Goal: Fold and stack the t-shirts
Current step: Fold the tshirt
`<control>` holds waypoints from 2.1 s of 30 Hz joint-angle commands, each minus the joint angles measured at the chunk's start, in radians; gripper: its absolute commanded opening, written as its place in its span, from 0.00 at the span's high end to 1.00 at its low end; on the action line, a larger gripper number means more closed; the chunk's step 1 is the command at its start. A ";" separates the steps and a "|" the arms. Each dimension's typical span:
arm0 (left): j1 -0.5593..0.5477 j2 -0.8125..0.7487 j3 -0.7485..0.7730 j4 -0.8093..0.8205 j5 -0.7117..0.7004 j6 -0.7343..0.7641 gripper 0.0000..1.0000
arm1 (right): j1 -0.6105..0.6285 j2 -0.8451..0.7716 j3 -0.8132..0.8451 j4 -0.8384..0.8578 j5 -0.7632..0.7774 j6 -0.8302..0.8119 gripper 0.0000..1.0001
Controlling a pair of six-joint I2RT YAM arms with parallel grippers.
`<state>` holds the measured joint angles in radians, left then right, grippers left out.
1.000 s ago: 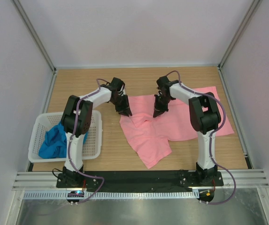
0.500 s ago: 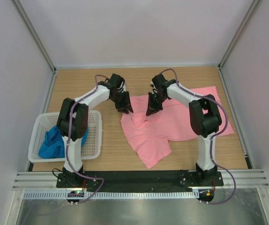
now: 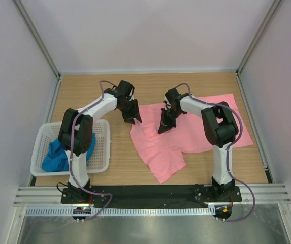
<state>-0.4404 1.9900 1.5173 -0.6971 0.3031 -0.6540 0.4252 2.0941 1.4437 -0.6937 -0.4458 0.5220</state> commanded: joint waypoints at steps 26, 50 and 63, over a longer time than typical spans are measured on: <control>-0.077 0.122 -0.037 0.003 0.004 0.036 0.68 | -0.008 -0.049 0.016 -0.131 0.312 -0.189 0.74; -0.021 0.178 0.296 -0.285 -0.216 0.291 0.42 | -0.542 -0.088 0.316 -0.326 0.579 -0.074 0.41; -0.144 -0.215 -0.076 -0.191 -0.171 0.140 0.45 | -0.516 -0.564 -0.245 -0.274 0.572 -0.097 0.32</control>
<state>-0.5446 1.8462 1.5505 -0.9131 0.1207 -0.4549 -0.1032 1.6573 1.2648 -0.9768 0.1467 0.4221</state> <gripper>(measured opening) 0.552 0.670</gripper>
